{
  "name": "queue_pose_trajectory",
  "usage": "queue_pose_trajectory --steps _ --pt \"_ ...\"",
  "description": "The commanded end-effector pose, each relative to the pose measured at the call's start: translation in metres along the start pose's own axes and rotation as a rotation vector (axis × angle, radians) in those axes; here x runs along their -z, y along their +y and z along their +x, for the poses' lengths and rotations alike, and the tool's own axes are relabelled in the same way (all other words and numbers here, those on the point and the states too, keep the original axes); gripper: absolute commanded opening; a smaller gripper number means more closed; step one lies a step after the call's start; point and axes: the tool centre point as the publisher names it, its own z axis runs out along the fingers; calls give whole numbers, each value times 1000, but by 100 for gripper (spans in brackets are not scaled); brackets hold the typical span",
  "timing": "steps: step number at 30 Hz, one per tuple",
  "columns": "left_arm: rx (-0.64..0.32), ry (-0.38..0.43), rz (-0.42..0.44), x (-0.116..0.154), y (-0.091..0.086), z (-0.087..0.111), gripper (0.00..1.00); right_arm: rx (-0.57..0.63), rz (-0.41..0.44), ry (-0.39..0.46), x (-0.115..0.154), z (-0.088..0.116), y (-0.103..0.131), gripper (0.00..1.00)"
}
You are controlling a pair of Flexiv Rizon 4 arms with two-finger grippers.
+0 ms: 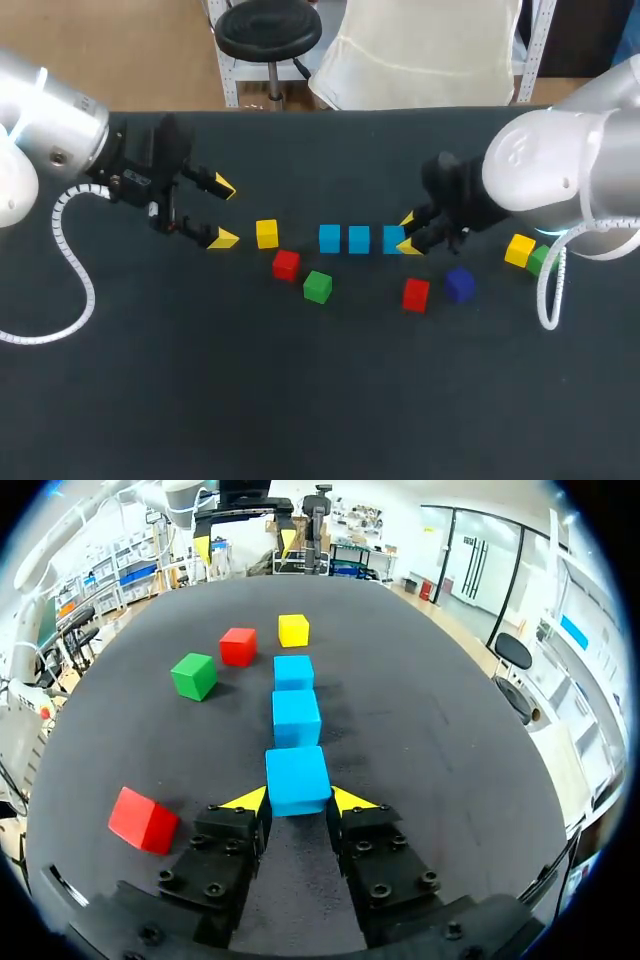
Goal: Place the blue cubes, place green cubes on the blue cubes, place the yellow cubes on the green cubes, then place the red cubes on the yellow cubes, and place purple cube on the red cubes.
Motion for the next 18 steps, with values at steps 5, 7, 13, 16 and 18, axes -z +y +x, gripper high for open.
queue_pose_trajectory --steps 5,7,13,16,18 --pt "-2 -2 -1 0 0 1 100 5 -8 9 -6 -1 -1 0" --pt "-2 -2 -1 0 0 1 100 8 -11 13 -8 -1 -1 0" --pt "-2 -2 -1 0 0 1 100 13 -11 19 -11 0 -3 0" --pt "-2 -2 -1 0 0 1 100 11 -9 19 -12 1 -4 0" --pt "-2 -2 -1 0 0 1 100 12 -7 18 -12 0 -5 0"
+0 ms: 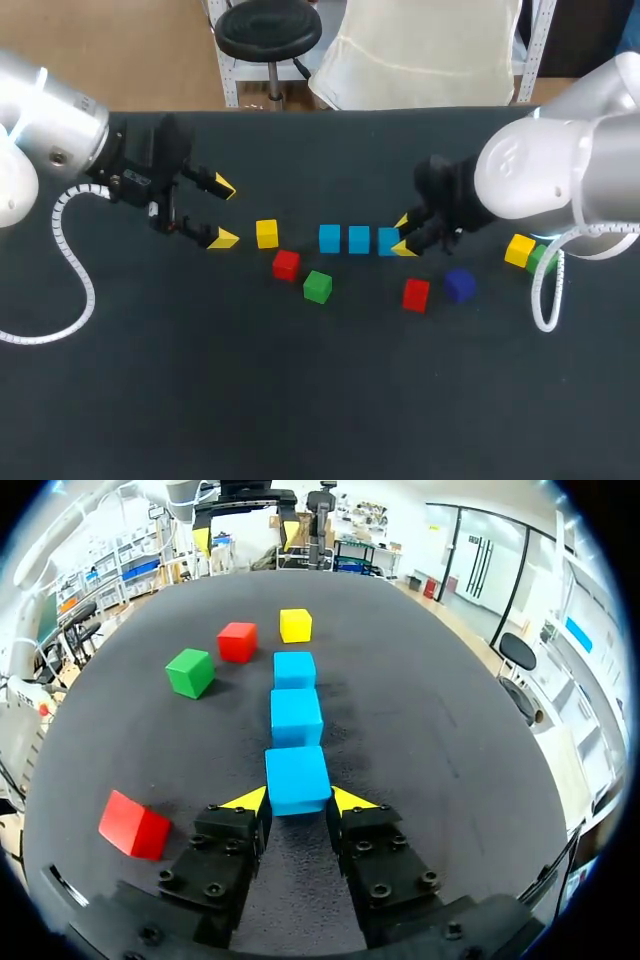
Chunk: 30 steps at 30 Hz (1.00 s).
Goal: Place the blue cubes, place green cubes on the blue cubes, place the yellow cubes on the green cubes, then place the red cubes on the yellow cubes, and place purple cube on the red cubes.
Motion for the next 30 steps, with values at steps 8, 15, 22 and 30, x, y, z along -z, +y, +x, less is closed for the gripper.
queue_pose_trajectory --steps 8,15,22,30 --pt "-2 -2 -1 0 0 1 100 1 4 3 -3 2 -7 0" --pt "-2 -2 -1 0 0 1 100 -2 -4 3 -3 3 -7 0" --pt "-2 -2 -1 0 0 1 100 -4 -10 6 -3 3 -6 0" --pt "-2 -2 -1 0 0 1 100 -1 -20 15 -4 2 -6 48"
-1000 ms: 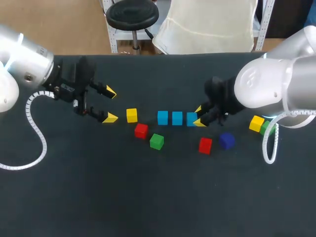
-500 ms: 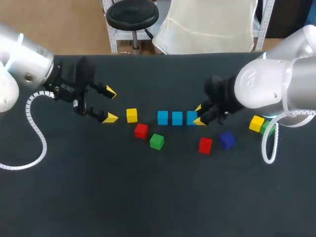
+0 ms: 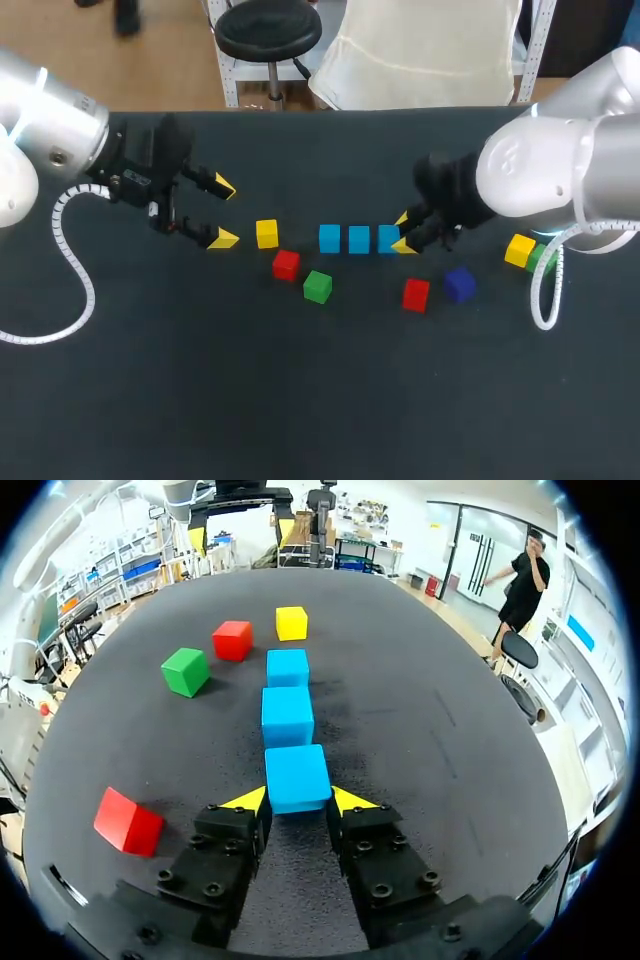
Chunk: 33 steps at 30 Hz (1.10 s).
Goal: Place the blue cubes, place green cubes on the blue cubes, place the yellow cubes on the green cubes, then place the red cubes on the yellow cubes, and place purple cube on the red cubes.
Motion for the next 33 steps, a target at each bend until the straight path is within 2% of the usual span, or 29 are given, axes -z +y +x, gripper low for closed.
queue_pose_trajectory --steps 1,2,3,11,16,25,33 --pt "-2 -2 -1 0 0 1 100 0 -6 7 -3 0 -1 80" --pt "-2 -2 -1 0 0 1 100 0 -8 9 -3 0 -1 96" --pt "-2 -2 -1 0 0 1 100 -1 -10 11 -3 0 -1 100" --pt "-2 -2 -1 0 0 1 100 -4 -11 14 -1 1 -2 100" --pt "-2 -2 -1 0 0 1 100 -22 19 -2 13 0 -6 100" --pt "-2 -2 -1 0 0 1 100 -26 72 -2 59 3 -14 100" --pt "-2 -2 -1 0 0 1 100 -53 147 18 124 22 -19 100"
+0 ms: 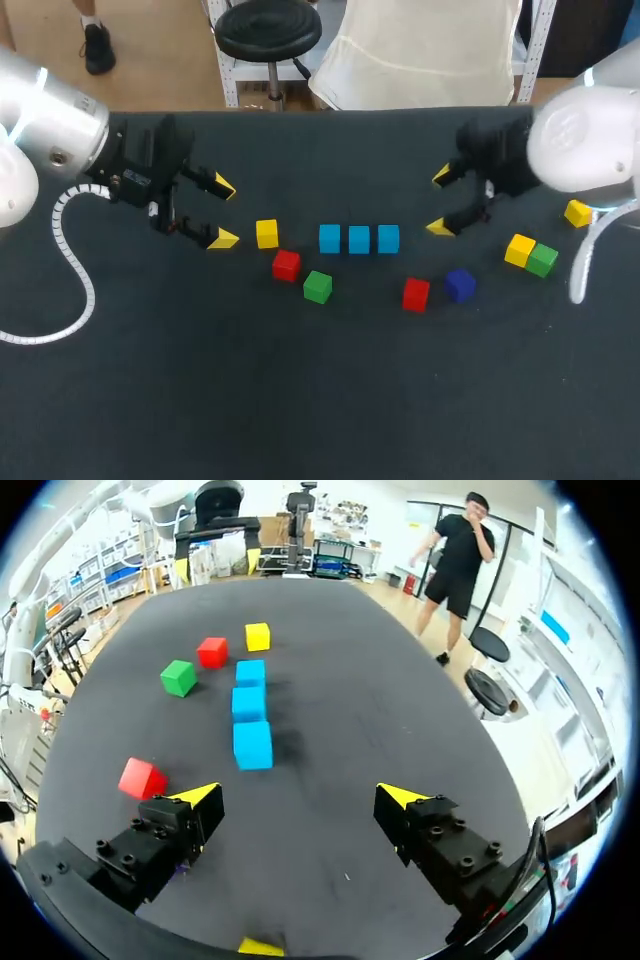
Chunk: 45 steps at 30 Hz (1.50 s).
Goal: Place the blue cubes, place green cubes on the blue cubes, place the yellow cubes on the green cubes, then place the red cubes on the yellow cubes, and place purple cube on the red cubes.
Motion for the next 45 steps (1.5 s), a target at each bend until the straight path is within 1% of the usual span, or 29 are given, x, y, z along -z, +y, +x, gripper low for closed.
queue_pose_trajectory --steps 1,4,7,9,11,12,17,20,22,26,30,33,43,45 --pt "-2 -3 -1 0 0 1 100 -25 57 9 54 14 8 100" --pt "-2 -3 -1 0 0 1 100 -68 116 15 82 26 7 100" --pt "-2 -3 -1 0 0 1 100 -111 193 34 105 39 9 100" --pt "-2 -3 -1 0 0 1 100 -160 231 24 119 48 12 100" --pt "-2 -3 -1 0 0 1 100 -198 276 38 131 57 16 100" --pt "-2 -3 -1 0 0 1 100 -220 289 33 135 62 18 100" --pt "-2 -3 -1 0 0 1 100 -309 345 63 150 80 34 100" --pt "-2 -3 -1 0 0 1 100 -377 352 73 152 89 43 100" --pt "-2 -3 -1 0 0 1 100 -400 363 93 152 93 47 100" --pt "-2 -3 -1 0 0 1 100 -428 356 106 150 99 57 100" --pt "-2 -3 -1 0 0 1 100 -431 338 122 144 105 63 100" --pt "-2 -3 -1 0 0 1 100 -422 327 151 137 109 65 100" --pt "-2 -3 -1 0 0 1 100 -421 259 117 110 125 64 100" --pt "-2 -3 -1 0 0 1 100 -406 258 132 105 128 65 100"
